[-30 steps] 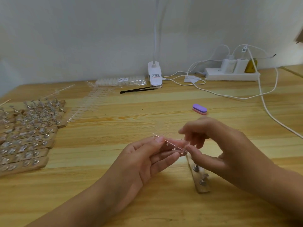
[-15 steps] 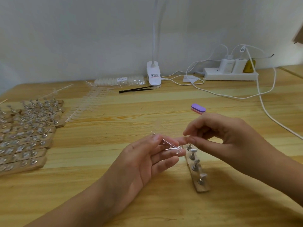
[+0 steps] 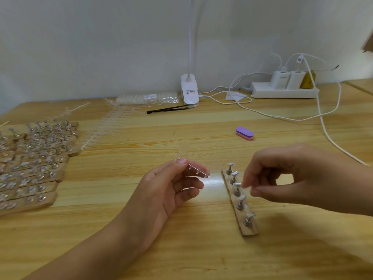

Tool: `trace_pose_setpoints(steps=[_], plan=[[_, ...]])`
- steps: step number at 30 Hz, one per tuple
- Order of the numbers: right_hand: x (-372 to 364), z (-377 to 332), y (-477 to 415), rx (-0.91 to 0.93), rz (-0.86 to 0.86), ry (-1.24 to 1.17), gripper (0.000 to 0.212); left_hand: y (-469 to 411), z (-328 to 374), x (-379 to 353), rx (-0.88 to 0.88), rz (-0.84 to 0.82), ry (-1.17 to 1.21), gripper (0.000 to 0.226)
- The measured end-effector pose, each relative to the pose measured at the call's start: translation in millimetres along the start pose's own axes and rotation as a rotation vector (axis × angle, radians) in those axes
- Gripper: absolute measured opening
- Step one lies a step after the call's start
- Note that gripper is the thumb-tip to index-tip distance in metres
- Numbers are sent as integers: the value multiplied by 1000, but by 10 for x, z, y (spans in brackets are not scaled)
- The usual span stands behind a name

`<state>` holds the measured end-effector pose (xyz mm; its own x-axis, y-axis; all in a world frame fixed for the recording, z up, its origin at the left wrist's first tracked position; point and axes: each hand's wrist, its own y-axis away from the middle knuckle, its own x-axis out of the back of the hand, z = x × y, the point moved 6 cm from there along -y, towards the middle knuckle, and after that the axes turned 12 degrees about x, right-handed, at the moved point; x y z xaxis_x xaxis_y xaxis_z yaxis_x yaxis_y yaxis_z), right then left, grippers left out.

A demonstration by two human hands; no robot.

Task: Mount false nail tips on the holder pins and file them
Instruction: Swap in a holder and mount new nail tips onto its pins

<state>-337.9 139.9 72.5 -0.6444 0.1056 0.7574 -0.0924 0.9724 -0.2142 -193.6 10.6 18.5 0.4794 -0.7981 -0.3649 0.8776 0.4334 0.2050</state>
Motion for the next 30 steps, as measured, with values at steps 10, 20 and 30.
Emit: trace_pose_setpoints(steps=[10, 20, 30], plan=[[-112, -7, -25, -7, -47, 38, 18, -16, -33, 10, 32, 9, -4, 29], [-184, -56, -12, 64, -98, 246, 13, -5, -31, -24, 2, -14, -100, 31], [-62, -170, -85, 59, 298, -282, 27, 189, -6, -176, -201, 24, -671, 31]])
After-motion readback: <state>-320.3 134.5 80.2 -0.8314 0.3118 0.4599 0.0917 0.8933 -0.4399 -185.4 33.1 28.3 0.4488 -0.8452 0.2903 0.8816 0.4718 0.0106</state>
